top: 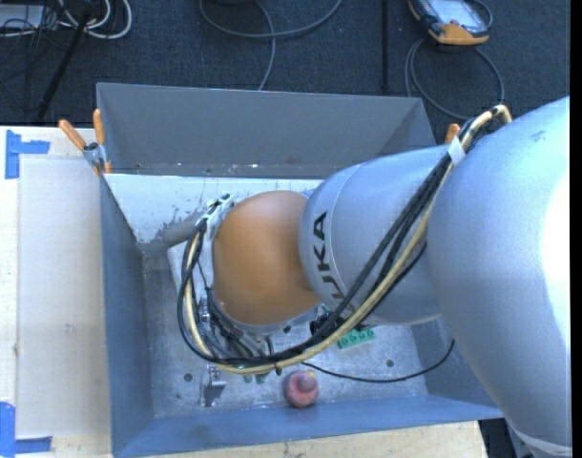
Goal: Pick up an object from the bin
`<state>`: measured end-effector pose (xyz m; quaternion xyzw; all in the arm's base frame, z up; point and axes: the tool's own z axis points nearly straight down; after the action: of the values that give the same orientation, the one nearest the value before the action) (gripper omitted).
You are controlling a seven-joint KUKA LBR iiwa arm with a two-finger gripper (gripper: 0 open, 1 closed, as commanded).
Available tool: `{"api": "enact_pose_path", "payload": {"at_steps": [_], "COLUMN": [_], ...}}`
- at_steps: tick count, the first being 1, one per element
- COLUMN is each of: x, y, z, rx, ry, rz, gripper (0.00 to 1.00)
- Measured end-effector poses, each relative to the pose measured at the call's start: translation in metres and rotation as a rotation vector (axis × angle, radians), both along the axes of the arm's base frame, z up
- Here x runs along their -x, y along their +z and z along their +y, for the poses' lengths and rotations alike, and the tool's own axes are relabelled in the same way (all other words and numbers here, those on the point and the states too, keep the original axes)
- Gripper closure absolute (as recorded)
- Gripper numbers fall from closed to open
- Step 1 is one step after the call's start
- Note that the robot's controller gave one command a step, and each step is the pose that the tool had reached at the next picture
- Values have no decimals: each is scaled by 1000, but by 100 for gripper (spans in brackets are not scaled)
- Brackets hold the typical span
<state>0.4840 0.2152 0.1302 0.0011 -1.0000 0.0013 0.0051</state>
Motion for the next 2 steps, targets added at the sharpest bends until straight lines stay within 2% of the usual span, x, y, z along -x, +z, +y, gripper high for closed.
{"api": "enact_pose_path", "payload": {"at_steps": [1, 2], "x": [-23, -55], "y": [-2, -40], "z": [-64, -127], "rx": [-2, -2], "ry": [325, 427], "rz": [-7, -3], "gripper": [0, 0]}}
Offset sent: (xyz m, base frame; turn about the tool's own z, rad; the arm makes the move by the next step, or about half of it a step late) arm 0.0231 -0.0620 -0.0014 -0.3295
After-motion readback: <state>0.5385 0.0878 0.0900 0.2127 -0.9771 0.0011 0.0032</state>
